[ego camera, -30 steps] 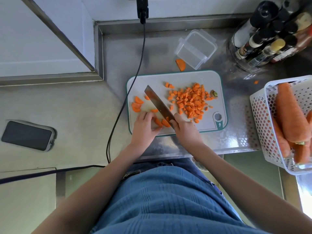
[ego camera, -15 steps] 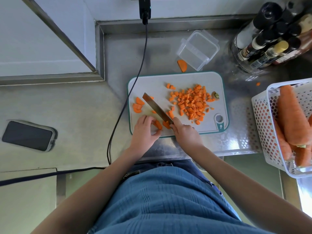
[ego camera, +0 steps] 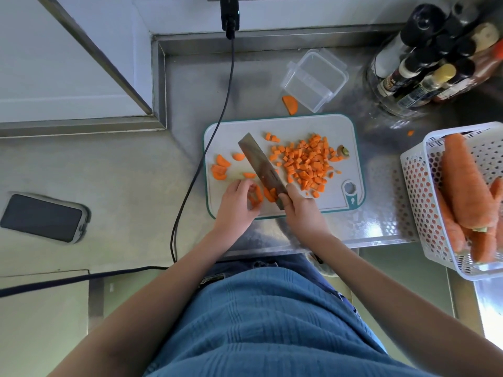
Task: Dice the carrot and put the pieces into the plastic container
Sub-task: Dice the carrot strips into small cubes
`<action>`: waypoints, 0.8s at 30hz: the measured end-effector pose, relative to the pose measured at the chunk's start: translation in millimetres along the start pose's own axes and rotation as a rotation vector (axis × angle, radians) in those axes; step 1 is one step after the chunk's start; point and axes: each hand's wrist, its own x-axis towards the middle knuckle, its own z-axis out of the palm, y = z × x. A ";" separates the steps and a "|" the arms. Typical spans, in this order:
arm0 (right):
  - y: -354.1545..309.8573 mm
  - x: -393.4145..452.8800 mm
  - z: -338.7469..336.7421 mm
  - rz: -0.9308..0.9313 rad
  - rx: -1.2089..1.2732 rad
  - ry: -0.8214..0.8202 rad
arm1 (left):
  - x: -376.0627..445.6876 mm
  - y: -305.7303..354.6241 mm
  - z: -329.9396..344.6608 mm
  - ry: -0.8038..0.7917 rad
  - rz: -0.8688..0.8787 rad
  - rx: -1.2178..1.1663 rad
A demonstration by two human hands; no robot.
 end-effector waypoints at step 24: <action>-22.1 4.4 35.1 0.128 -0.159 0.009 | -9.7 -15.8 -5.1 -0.007 -0.102 -0.049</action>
